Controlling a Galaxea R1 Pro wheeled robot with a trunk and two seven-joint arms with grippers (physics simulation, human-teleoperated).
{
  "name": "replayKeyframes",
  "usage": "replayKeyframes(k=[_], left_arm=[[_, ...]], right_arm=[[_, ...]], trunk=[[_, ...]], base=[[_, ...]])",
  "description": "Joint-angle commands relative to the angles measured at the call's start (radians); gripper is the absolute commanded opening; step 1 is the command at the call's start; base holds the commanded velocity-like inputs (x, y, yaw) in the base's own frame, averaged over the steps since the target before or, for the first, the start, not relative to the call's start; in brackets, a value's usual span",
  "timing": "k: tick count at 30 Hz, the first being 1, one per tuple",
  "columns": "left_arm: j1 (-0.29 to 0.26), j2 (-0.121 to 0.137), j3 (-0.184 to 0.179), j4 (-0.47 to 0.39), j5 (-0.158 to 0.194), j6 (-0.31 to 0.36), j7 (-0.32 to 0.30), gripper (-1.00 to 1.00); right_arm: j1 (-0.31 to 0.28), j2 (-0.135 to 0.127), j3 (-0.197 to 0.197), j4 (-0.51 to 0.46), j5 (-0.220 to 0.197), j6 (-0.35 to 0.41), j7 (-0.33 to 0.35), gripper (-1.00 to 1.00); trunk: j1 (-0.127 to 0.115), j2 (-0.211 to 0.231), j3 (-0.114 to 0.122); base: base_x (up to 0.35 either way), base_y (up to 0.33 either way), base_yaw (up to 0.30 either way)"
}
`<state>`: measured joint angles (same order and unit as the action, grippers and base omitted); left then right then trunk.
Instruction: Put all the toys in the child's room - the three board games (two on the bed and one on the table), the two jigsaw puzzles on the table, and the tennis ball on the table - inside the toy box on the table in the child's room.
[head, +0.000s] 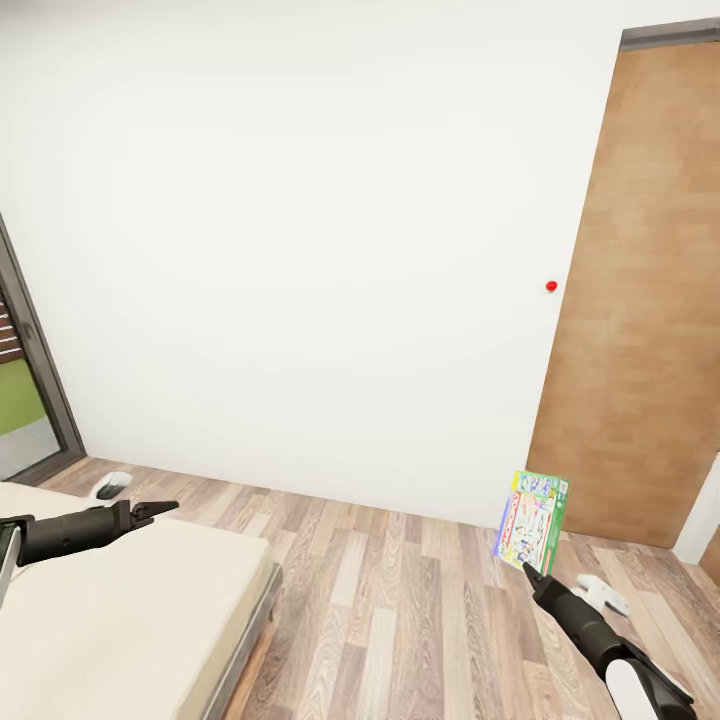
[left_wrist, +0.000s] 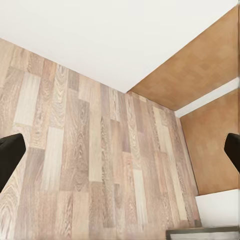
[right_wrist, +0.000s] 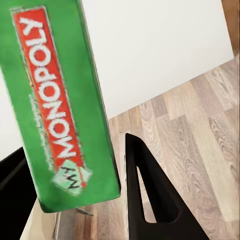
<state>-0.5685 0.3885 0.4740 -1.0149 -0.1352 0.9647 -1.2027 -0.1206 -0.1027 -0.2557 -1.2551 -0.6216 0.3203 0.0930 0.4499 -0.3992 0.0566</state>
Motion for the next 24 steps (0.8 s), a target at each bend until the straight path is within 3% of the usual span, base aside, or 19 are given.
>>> replayKeyframes(k=[1,9,12,16,21,24], left_arm=[[-0.001,0.000,0.003,-0.001,-0.010,0.008,-0.010,1.00],[-0.001,0.000,0.003,-0.001,-0.010,0.008,-0.010,1.00],[-0.007,-0.018,-0.014,-0.002,-0.011,0.005,-0.009,1.00],[-0.007,-0.021,-0.016,-0.002,-0.012,0.005,-0.009,1.00],[-0.007,-0.025,-0.044,-0.002,-0.012,0.006,-0.008,1.00],[-0.007,-0.025,-0.061,-0.002,-0.012,0.006,-0.008,1.00]], right_arm=[[-0.001,0.000,-0.002,0.000,-0.007,0.006,0.003,-1.00],[-0.001,0.005,-0.002,0.000,-0.012,0.004,0.003,-1.00],[0.000,0.022,0.016,0.006,-0.006,0.002,0.018,-1.00],[0.000,0.024,0.021,0.010,-0.001,-0.004,0.012,-1.00],[0.000,0.052,0.041,0.010,0.002,0.009,0.037,-1.00],[0.000,0.051,0.041,0.010,0.002,0.011,0.053,-1.00]], trunk=[[0.000,-0.001,0.001],[0.000,-0.001,0.004],[0.000,-0.001,0.004],[0.000,-0.001,0.004],[0.000,-0.001,0.004],[0.000,-0.001,0.004]], base=[[-0.144,0.000,-0.179],[-0.066,0.000,-0.050],[0.000,0.000,0.000],[0.000,0.000,0.000],[0.000,0.000,0.000],[0.000,0.000,0.000]])
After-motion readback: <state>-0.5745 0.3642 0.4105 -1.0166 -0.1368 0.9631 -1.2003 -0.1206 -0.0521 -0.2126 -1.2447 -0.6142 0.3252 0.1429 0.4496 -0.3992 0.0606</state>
